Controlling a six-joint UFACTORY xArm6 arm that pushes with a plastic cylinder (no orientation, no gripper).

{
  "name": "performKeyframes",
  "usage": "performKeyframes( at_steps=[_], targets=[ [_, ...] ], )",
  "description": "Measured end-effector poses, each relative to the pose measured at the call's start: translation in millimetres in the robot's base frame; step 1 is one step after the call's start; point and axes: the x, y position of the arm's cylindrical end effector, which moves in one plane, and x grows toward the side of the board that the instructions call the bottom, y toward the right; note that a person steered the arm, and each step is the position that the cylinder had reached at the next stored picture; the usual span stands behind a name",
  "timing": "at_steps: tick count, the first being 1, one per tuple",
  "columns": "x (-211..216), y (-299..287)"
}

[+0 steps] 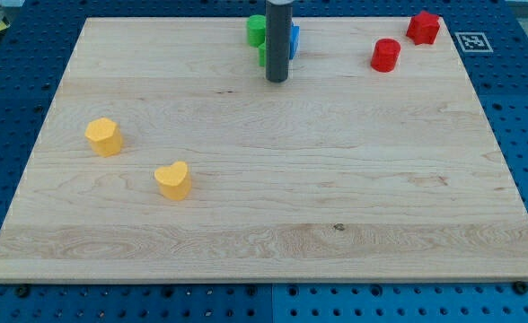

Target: Move the green star closer to the blue circle

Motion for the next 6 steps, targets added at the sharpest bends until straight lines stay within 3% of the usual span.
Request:
performKeyframes(
  at_steps=[4, 6],
  targets=[
    [-8.4, -7.0],
    [46.2, 4.4]
  ],
)
